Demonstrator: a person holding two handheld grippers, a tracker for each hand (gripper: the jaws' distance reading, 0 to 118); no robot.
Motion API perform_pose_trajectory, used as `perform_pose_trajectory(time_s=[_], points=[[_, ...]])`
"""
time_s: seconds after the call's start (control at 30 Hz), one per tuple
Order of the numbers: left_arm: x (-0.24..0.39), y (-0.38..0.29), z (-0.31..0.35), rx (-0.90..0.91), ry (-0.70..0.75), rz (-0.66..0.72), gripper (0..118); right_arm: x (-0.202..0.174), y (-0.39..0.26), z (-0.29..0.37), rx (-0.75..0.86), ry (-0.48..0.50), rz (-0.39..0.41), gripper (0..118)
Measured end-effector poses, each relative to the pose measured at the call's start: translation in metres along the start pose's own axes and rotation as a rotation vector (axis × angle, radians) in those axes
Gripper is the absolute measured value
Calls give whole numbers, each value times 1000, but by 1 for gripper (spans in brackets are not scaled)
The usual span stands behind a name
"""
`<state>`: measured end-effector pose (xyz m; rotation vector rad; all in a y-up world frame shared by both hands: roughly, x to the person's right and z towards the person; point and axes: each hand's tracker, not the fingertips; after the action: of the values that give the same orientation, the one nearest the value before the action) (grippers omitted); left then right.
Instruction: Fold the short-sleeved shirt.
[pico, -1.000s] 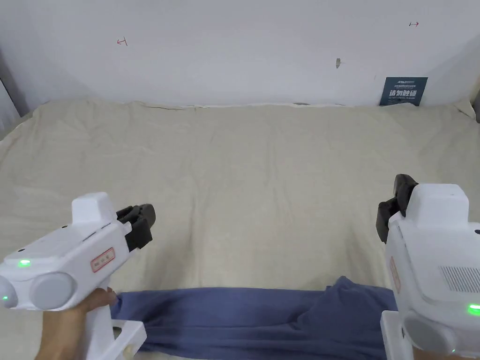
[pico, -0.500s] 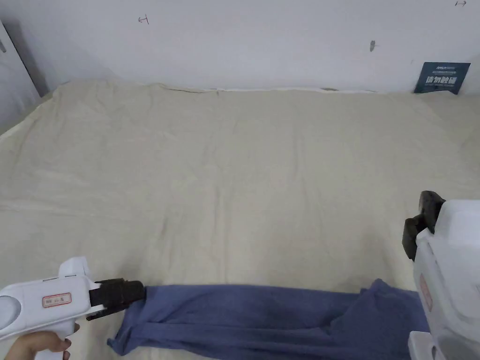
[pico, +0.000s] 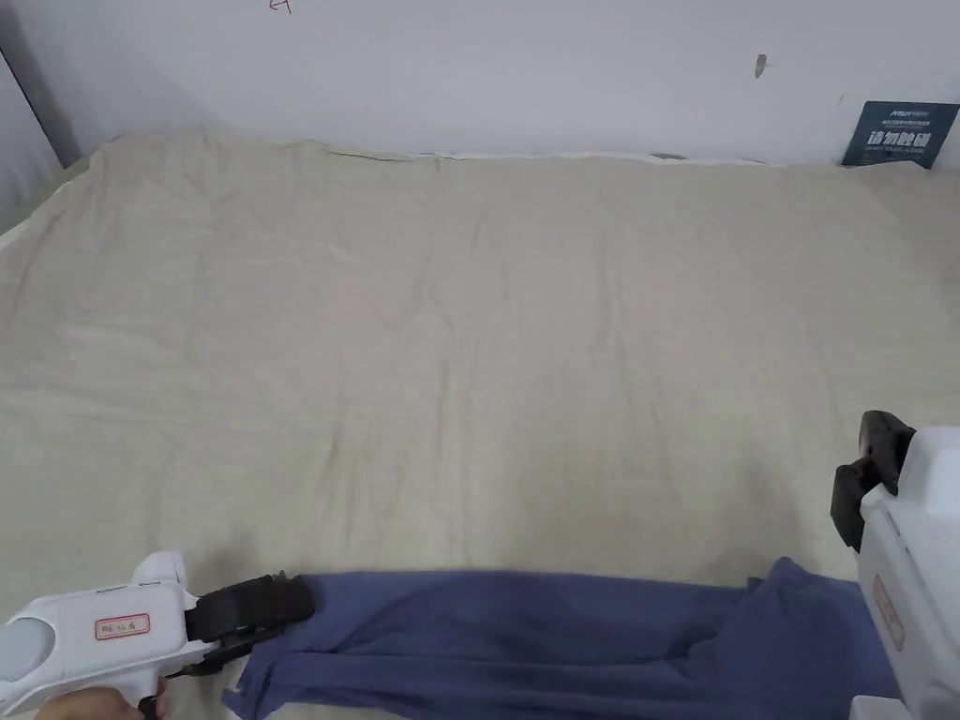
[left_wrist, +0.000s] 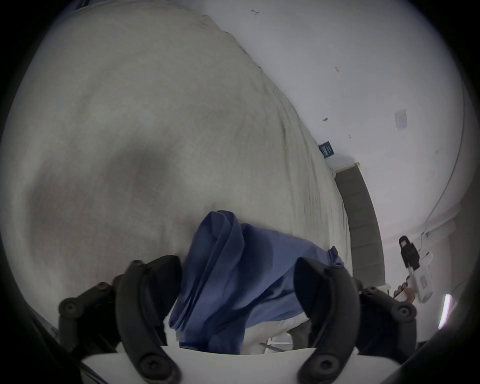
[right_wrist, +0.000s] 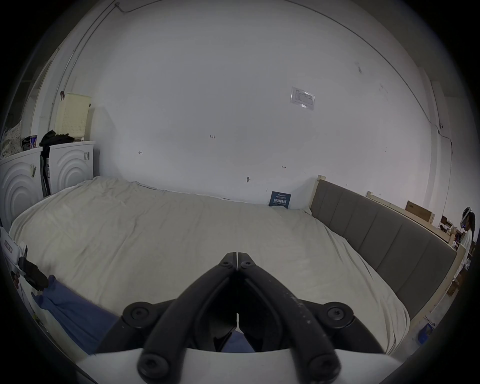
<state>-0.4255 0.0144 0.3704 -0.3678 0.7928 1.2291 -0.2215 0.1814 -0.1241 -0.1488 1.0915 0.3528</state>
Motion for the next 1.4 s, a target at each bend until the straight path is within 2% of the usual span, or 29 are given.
perform_pose_trajectory(time_s=[0.1,0.13,0.23,0.3,0.33,0.37,0.4,0.47,0.57,0.67,0.9,0.97,1.2,1.3,1.4], points=[[11,-6,-5,-14,18,-49,91,1,-1,-2,-10,-2,-2,2],[-3,5,-5,-17,14,-52,91,1,-2,-2,-13,-3,-4,2],[-4,8,-7,-28,-7,-32,79,2,-3,-3,-19,-3,-7,2],[-14,12,-16,-39,13,-49,63,1,-4,-3,-24,-1,-8,2],[-13,12,-17,-45,31,-74,51,2,-5,-3,-26,2,-10,2],[-12,11,-18,-46,31,-91,31,2,-5,-3,-28,3,-11,2],[-13,10,-21,-50,49,-98,19,2,-6,-3,-29,3,-12,2],[-14,8,-27,-67,68,-108,12,4,-8,-2,-32,4,-14,2],[-1,8,-28,-60,84,-120,9,7,-8,0,-36,3,-18,2],[11,8,-21,-54,142,-205,9,12,-6,1,-31,-2,-28,2],[42,18,17,-37,166,-189,8,20,0,8,-1,0,-35,2],[36,21,28,-12,209,-220,8,23,1,11,9,0,-43,2],[39,23,49,12,329,-183,8,39,1,21,35,0,-64,2],[67,14,44,11,325,-212,8,44,1,26,46,1,-67,2],[103,5,31,-4,260,-220,8,49,0,29,54,6,-73,2]])
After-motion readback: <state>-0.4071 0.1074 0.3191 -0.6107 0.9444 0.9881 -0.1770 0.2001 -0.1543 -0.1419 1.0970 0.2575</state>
